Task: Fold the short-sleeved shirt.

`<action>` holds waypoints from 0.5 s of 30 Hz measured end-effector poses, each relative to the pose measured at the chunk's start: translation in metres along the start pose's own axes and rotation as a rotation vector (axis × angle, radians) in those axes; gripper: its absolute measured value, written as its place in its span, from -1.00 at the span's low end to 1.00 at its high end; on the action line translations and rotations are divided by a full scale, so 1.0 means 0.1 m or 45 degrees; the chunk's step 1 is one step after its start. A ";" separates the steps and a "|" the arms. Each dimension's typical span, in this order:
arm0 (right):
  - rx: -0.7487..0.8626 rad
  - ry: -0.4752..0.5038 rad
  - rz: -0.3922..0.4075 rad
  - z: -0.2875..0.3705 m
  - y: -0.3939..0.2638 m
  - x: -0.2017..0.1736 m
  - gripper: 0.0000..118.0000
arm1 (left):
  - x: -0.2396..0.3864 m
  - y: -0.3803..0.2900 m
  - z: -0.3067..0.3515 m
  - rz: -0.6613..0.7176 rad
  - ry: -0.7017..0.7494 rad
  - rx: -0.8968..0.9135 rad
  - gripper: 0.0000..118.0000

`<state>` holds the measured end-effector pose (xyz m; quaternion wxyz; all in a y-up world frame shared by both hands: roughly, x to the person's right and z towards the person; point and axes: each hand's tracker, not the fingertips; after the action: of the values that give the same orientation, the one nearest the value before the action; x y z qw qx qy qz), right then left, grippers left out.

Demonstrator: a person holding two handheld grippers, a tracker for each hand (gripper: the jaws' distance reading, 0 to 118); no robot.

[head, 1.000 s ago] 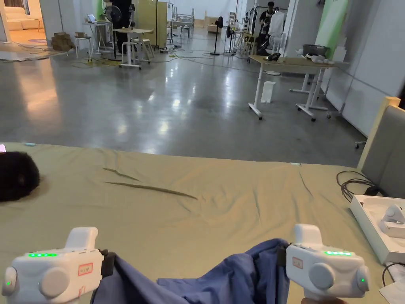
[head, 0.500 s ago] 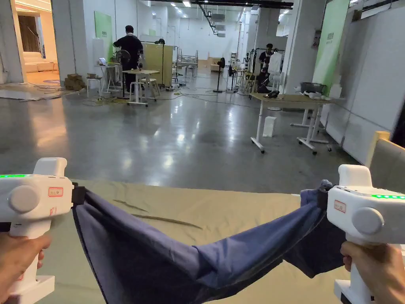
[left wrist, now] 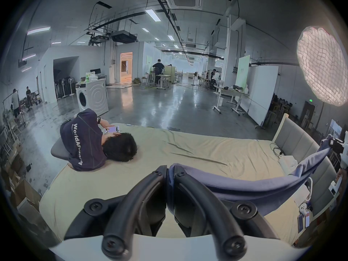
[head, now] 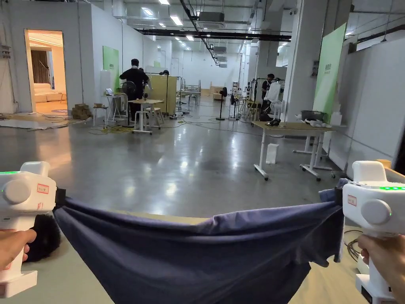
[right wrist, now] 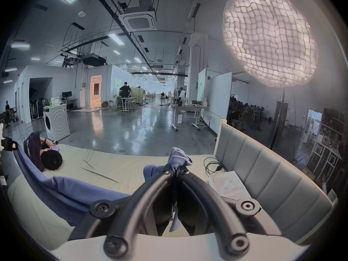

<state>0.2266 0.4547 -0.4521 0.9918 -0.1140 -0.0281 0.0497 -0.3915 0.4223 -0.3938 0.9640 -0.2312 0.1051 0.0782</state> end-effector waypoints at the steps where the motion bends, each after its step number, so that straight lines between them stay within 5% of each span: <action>1: -0.003 -0.008 0.015 -0.03 0.01 -0.01 -0.99 | 0.01 0.02 -0.02 -0.001 0.014 -0.003 -0.88; 15: 0.009 -0.029 -0.005 -0.71 0.45 -0.12 -0.99 | 0.23 0.63 -0.36 -0.034 0.014 0.058 -0.88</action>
<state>0.2157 0.4818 -0.5316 0.9919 -0.1097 -0.0396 0.0493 -0.3877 0.4634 -0.4575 0.9694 -0.2110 0.1091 0.0618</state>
